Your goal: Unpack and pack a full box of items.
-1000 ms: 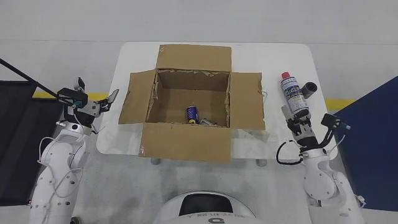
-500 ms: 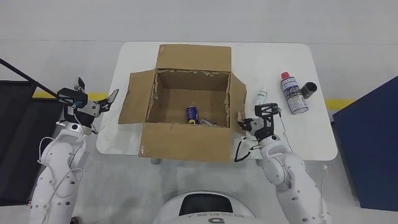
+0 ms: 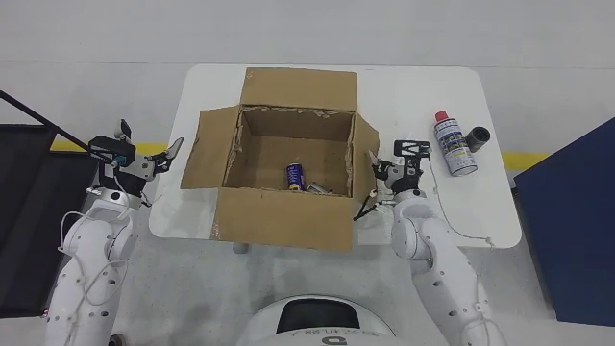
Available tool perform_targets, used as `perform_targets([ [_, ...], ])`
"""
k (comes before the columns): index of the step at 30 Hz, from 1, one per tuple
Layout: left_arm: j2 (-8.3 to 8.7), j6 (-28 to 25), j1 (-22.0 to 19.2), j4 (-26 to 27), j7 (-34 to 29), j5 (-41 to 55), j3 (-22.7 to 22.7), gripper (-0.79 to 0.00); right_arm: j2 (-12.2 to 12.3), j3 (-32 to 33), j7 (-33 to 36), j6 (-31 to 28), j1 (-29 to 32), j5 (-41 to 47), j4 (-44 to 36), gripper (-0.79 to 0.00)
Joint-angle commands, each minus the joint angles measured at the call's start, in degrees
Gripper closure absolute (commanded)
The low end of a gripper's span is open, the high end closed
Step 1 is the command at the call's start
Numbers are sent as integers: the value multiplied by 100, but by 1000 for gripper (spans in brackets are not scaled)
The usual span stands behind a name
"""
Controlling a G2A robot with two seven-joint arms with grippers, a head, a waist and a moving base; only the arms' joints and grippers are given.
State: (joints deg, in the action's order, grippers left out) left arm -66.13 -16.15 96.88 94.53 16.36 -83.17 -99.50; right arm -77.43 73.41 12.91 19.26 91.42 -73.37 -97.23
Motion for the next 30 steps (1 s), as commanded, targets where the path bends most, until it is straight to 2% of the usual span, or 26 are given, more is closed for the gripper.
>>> perform_targets([
  [1,0,0,0,0,0,0,0,-785,-38,-149,145,340,-240,-166,224,-785],
  [12,0,0,0,0,0,0,0,-785,-177,-302,802,1274,-837,-161,861,-785],
  [21,0,0,0,0,0,0,0,-785,-192,-181,1334,1316,-1072,-277,1294,-779],
  [22,0,0,0,0,0,0,0,-785,-197,-185,1365,1330,-1087,-286,1317,-720],
  [23,0,0,0,0,0,0,0,-785,-201,-185,1382,1339,-1097,-298,1333,-711],
  [24,0,0,0,0,0,0,0,-785,-204,-184,1394,1348,-1100,-312,1344,-643],
  [25,0,0,0,0,0,0,0,-785,-207,-180,1406,1351,-1100,-319,1352,-613],
  [30,0,0,0,0,0,0,0,-785,-222,-181,1520,1373,-1118,-414,1446,-597],
])
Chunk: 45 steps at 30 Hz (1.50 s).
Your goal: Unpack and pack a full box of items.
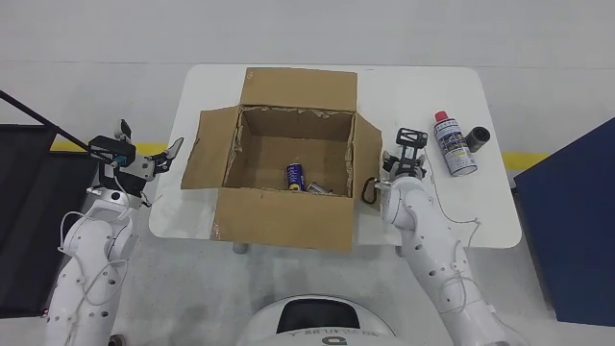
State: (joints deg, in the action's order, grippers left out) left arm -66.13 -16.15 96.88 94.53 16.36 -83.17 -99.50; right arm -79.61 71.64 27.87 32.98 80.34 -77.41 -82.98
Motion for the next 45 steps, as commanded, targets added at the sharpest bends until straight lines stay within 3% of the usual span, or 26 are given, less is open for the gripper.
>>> perform_targets([
  [1,0,0,0,0,0,0,0,-785,-7,-7,53,4,-26,-21,50,-585],
  [7,0,0,0,0,0,0,0,-785,-30,-3,211,15,-115,-81,189,-453],
  [16,0,0,0,0,0,0,0,-785,-69,33,353,43,-284,-89,422,-357],
  [18,0,0,0,0,0,0,0,-785,-76,42,366,22,-299,-86,446,-280],
  [21,0,0,0,0,0,0,0,-785,-77,103,261,-72,-226,0,291,-37],
  [22,0,0,0,0,0,0,0,-785,-74,144,196,-104,-166,44,201,0],
  [33,0,0,0,0,0,0,0,-785,-40,812,-701,-637,694,1055,-1089,0],
  [41,0,0,0,0,0,0,0,-785,-36,1549,-2043,-1999,1845,2880,-2474,0],
  [45,0,0,0,0,0,0,0,-785,-31,1819,-2330,-2831,2285,3748,-2862,0],
])
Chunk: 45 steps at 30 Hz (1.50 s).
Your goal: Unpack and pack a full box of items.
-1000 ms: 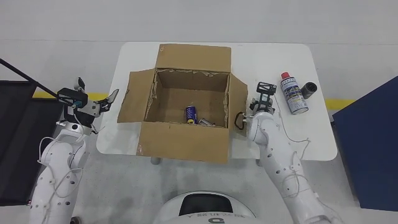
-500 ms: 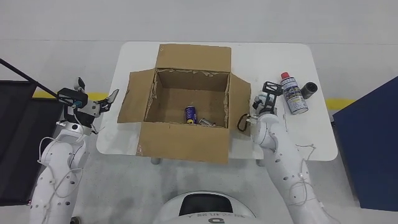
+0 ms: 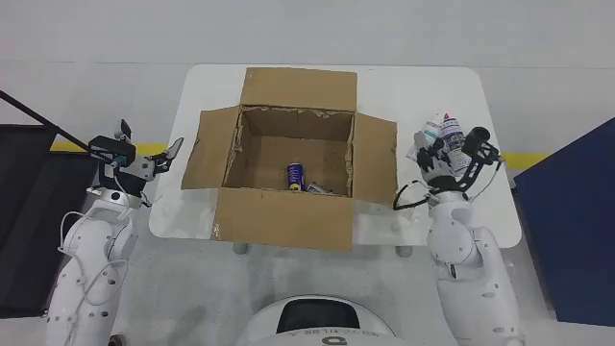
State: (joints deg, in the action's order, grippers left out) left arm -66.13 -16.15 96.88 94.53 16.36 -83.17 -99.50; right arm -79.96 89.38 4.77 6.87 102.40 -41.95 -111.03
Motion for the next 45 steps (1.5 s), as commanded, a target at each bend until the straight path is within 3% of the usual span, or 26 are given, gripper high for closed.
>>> perform_targets([
  [1,0,0,0,0,0,0,0,-785,7,87,-8,-400,155,387,-109,0],
  [9,0,0,0,0,0,0,0,-785,72,532,662,-1361,572,1609,-417,0],
  [13,0,0,0,0,0,0,0,-785,116,770,1376,-1427,600,2369,-442,0],
  [20,0,0,0,0,0,0,0,-785,116,770,1376,-1427,600,2369,-442,0],
  [22,0,0,0,0,0,0,0,-785,126,800,1433,-1535,625,2374,-427,-108],
  [23,0,0,0,0,0,0,0,-785,126,884,1364,-1782,687,2632,-463,-22],
  [26,0,0,0,0,0,0,0,-785,162,958,1905,-2390,835,3279,-656,0],
  [28,0,0,0,0,0,0,0,-785,194,843,2246,-2110,603,2983,-738,0],
  [33,0,0,0,0,0,0,0,-785,203,-222,3021,-1205,-561,2439,-578,0],
  [40,0,0,0,0,0,0,0,-785,118,-1780,3870,46,-2385,1581,641,0],
  [45,0,0,0,0,0,0,0,-785,39,-2804,4371,426,-3272,636,1414,0],
])
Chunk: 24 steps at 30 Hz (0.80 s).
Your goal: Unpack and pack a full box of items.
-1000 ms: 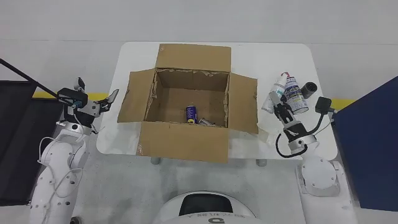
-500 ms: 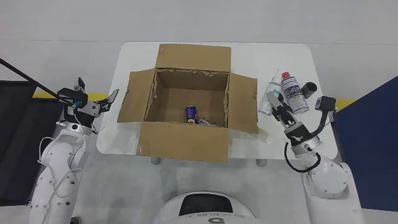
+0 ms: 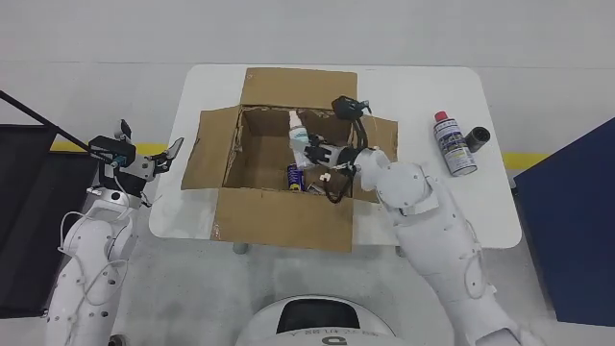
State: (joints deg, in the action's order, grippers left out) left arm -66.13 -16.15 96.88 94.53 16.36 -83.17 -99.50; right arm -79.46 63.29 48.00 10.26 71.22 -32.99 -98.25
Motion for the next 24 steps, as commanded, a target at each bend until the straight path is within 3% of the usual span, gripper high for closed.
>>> perform_targets([
  [1,0,0,0,0,0,0,0,-785,-30,-400,113,206,-276,-508,256,0],
  [7,0,0,0,0,0,0,0,-785,-120,-1017,151,1032,-843,-1626,760,0],
  [12,0,0,0,0,0,0,0,-785,-190,-1254,365,1500,-1106,-1954,1056,0],
  [14,0,0,0,0,0,0,0,-785,-210,-1323,446,1612,-1167,-2052,1151,-206],
  [17,0,0,0,0,0,0,0,-785,-230,-1437,575,1704,-1228,-2263,1276,-391],
  [18,0,0,0,0,0,0,0,-785,-236,-1469,597,1729,-1237,-2320,1298,-563],
  [20,0,0,0,0,0,0,0,-785,-246,-1491,596,1781,-1244,-2410,1312,-763],
  [24,0,0,0,0,0,0,0,-785,-236,-1257,331,1934,-1083,-2297,1001,-785],
])
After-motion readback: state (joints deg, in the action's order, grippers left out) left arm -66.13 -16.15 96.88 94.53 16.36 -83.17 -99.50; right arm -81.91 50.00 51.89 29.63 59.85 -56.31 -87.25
